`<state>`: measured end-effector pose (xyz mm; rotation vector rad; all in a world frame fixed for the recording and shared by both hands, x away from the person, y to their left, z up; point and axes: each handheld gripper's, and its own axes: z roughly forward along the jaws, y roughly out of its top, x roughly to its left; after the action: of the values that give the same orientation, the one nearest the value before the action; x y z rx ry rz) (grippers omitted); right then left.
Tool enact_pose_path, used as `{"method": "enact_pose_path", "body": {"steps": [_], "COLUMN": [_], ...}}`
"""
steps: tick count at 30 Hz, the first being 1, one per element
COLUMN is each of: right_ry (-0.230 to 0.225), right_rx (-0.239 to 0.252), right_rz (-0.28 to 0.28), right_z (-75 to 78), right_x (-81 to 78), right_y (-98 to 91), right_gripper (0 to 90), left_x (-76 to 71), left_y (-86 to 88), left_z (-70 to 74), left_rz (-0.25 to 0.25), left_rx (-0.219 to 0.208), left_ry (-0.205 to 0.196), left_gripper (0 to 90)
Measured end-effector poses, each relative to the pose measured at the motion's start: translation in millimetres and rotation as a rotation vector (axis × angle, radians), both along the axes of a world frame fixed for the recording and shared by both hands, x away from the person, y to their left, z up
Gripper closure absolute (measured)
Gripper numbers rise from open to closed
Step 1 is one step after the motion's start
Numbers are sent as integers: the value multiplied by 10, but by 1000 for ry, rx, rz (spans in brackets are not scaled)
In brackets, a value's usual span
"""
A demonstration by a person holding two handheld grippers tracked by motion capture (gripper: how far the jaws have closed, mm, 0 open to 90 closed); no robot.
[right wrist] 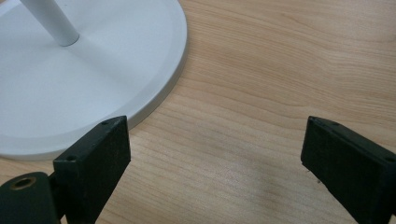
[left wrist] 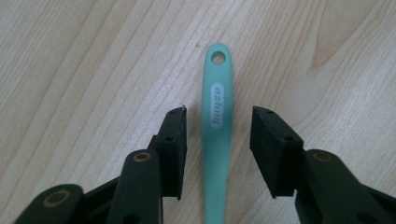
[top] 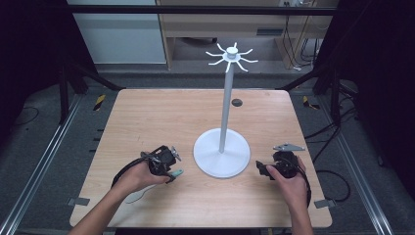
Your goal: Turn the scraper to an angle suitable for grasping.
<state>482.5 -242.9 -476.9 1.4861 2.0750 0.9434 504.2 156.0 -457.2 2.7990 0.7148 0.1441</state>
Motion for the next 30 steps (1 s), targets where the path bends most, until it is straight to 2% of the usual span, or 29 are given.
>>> {"method": "enact_pose_path", "body": {"steps": [13,30], "right_ry": [4,4], "right_rx": [-3,-4], "right_rz": [0,2], "right_z": [-8,-10], "right_x": [1,2], "right_y": [3,4], "right_gripper": [86,86], "left_x": [30,53], "left_y": [-15,-19], "left_z": [-42,-49], "left_rz": [-2,-1], "left_rx": [7,18], "left_ry": [28,31], "left_gripper": [674,725]}}
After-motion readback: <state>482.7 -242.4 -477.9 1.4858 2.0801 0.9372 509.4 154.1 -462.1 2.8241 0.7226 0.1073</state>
